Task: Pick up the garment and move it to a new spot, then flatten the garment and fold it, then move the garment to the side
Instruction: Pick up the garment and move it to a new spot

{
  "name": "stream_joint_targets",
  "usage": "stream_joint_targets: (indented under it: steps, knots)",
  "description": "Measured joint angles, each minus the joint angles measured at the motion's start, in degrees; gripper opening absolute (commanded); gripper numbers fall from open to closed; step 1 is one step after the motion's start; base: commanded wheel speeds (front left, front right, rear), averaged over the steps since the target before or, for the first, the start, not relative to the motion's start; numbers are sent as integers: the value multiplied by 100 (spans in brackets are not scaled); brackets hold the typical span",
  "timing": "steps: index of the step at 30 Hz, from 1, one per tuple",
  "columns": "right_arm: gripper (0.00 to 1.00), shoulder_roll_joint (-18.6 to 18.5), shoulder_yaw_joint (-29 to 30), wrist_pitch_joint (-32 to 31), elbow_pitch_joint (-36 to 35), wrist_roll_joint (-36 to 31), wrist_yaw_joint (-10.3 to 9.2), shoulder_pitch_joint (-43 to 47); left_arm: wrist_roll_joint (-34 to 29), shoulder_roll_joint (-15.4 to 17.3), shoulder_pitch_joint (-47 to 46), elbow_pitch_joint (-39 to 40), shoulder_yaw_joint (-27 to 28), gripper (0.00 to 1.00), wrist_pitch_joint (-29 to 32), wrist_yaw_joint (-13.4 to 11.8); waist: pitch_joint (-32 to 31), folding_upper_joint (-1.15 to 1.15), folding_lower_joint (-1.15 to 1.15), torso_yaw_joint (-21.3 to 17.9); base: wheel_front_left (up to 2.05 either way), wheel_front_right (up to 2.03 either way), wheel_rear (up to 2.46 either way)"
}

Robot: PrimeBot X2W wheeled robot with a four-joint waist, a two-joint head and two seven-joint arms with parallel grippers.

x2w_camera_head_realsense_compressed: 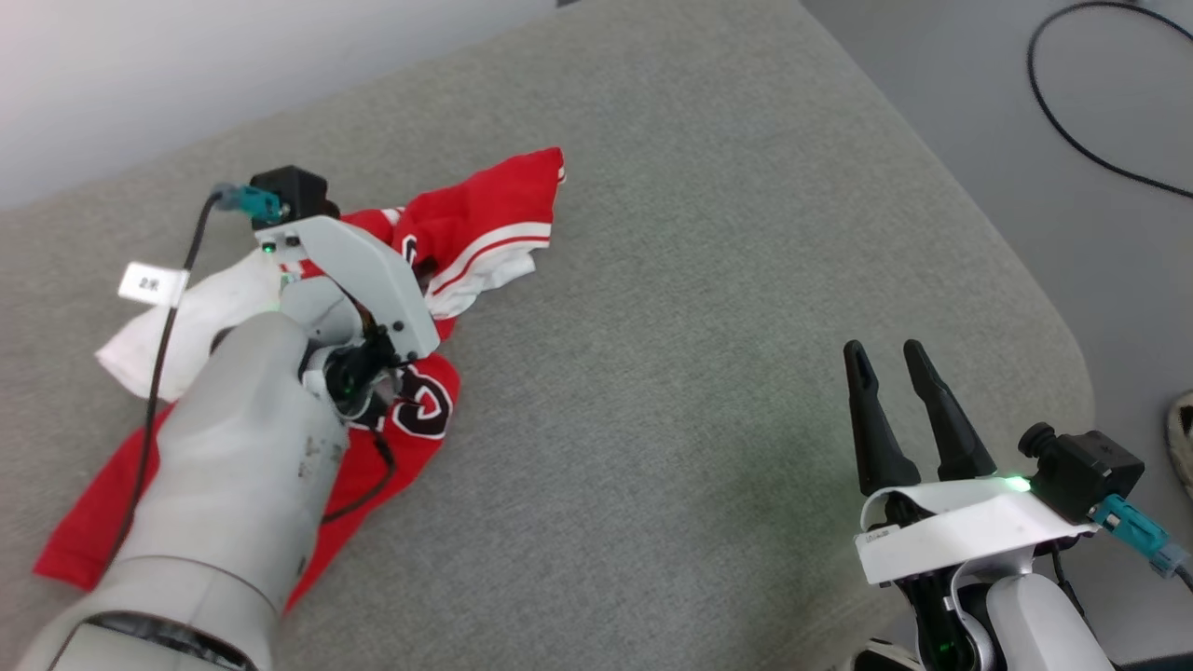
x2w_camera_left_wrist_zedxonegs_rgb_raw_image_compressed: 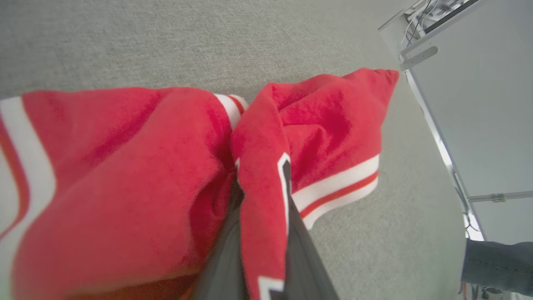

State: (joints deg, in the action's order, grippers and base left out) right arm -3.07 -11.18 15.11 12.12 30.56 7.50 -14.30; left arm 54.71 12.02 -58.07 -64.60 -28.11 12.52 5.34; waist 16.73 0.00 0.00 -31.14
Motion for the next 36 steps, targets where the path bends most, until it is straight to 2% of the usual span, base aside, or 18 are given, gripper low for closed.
stream_joint_targets:
  steps: [5, 8, 11, 12, 14, 15, 16, 20, 24, 27, 31, 36]
  knots:
    - [100, 4, -59, 0, -37, 65, 0, 41, -568, 230, -195, -301, -600, 0, 202, 122, 144, 0, 0, -149, 0, 0, 0]
    - [100, 4, -131, 0, -38, 64, 0, 40, -1180, 308, -293, -309, -1227, 0, 244, 180, 165, 0, 0, -157, 0, 0, 0]
    - [100, 5, -156, 0, -44, 43, 0, -18, -1196, 272, -315, -292, -1368, 0, 247, 207, 165, 0, 0, -91, 0, 0, 0]
    - [100, 7, -146, 0, -55, 7, 0, -41, -1209, 253, -318, -278, -1415, 10, 207, 208, 163, 0, 0, -61, 0, 0, 0]
    - [100, 5, -119, 0, -56, -73, 0, -54, -1213, 205, -307, -191, -1521, 40, 142, 216, 153, 0, 0, 12, 0, 0, 0]
    - [100, 7, -110, 0, -54, -135, 0, -58, -1226, 187, -286, -82, -1611, 80, 75, 215, 143, 0, 0, 58, 0, 0, 0]
    - [100, 8, -91, 0, -46, -210, 0, -62, -1222, 162, -258, 22, -1672, 100, -12, 215, 130, 0, 0, 107, 0, 0, 0]
    - [100, 7, 23, 0, 18, -492, 0, -65, -1044, 78, -179, 480, -1875, 100, -438, 215, 48, 0, 0, 366, 0, 0, 0]
    - [100, 10, 73, 0, 101, -758, 0, -56, -907, 108, -199, 1127, -2161, 100, -1162, 215, -77, 0, 0, 701, 0, 0, 0]
    - [100, -5, 46, 0, 181, -909, 0, -23, -622, 144, -117, 1464, -2138, 100, -1668, 216, -191, 0, 0, 983, 0, 0, 0]
    - [100, -103, 68, 0, 268, -960, 1, 70, -115, 291, 373, 1922, -2067, 100, -2213, 215, -356, 0, 0, 1379, 0, 0, 0]
    - [100, -313, 241, 0, 363, -1018, 1, 237, 185, 628, 1343, 2116, -2008, 100, -2631, 215, -567, 0, 0, 1881, 0, 0, 0]
